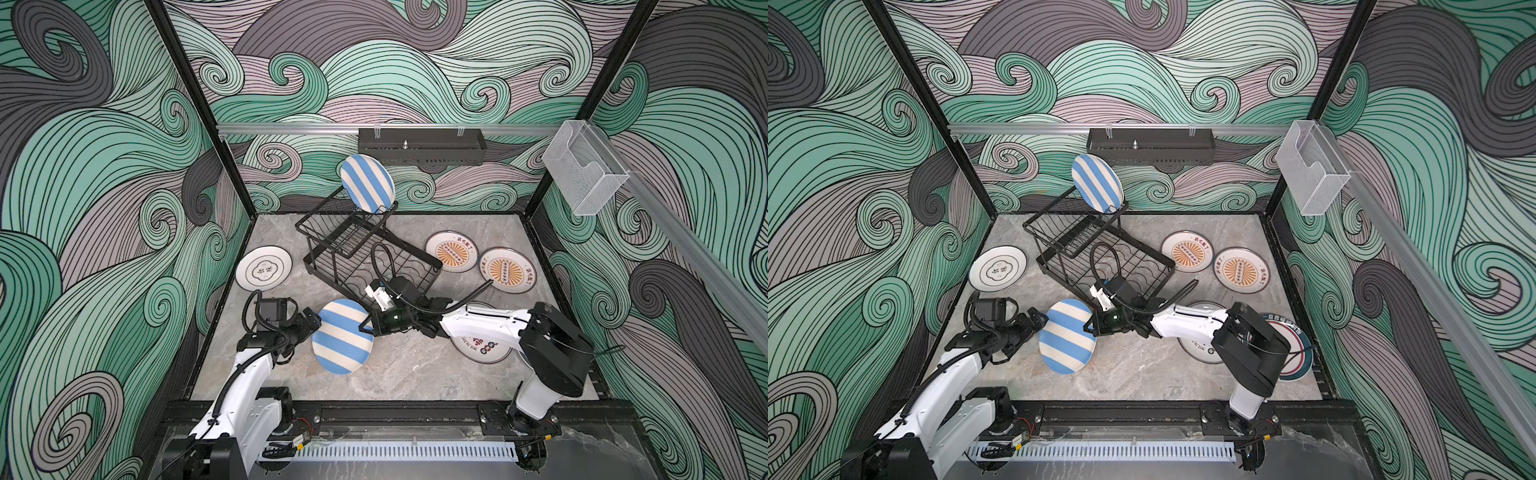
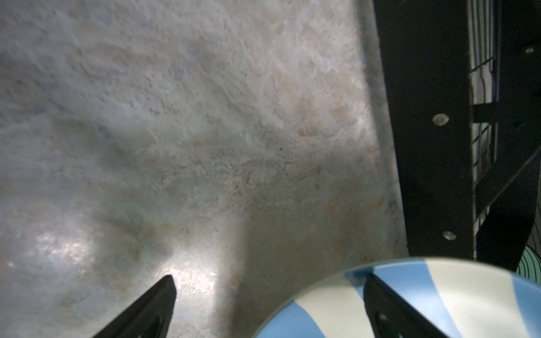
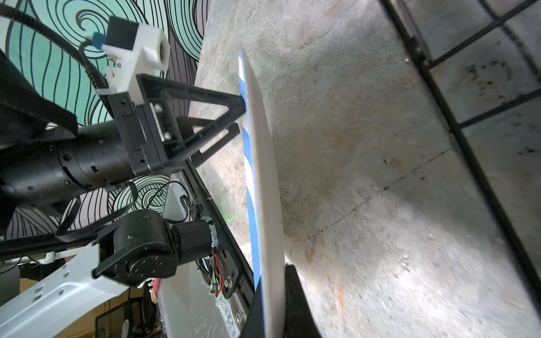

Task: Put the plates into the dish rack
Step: 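Lift the striped plate upright and carry it toward the rack with the right gripper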

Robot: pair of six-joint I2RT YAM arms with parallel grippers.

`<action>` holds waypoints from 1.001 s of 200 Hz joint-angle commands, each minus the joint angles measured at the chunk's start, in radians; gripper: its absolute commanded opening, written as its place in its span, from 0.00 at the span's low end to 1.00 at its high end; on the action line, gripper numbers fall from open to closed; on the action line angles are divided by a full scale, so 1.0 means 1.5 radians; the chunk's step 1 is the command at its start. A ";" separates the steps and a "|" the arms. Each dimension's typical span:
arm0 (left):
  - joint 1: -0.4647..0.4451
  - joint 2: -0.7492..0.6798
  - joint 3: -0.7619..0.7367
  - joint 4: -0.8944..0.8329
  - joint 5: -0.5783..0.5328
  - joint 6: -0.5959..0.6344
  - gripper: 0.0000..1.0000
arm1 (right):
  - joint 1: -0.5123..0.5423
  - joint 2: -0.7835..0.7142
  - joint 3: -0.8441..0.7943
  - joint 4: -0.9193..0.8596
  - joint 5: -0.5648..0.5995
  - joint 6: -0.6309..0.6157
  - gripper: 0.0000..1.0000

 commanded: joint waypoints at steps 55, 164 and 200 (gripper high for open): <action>0.000 0.096 0.170 -0.056 0.080 0.073 0.99 | -0.095 -0.223 -0.030 -0.191 -0.041 -0.187 0.00; 0.001 0.103 0.265 -0.112 0.112 0.192 0.99 | -0.311 -0.337 0.219 -0.429 0.136 -0.435 0.00; 0.001 0.098 0.268 -0.112 0.114 0.204 0.99 | -0.311 -0.272 0.329 -0.368 0.199 -0.503 0.00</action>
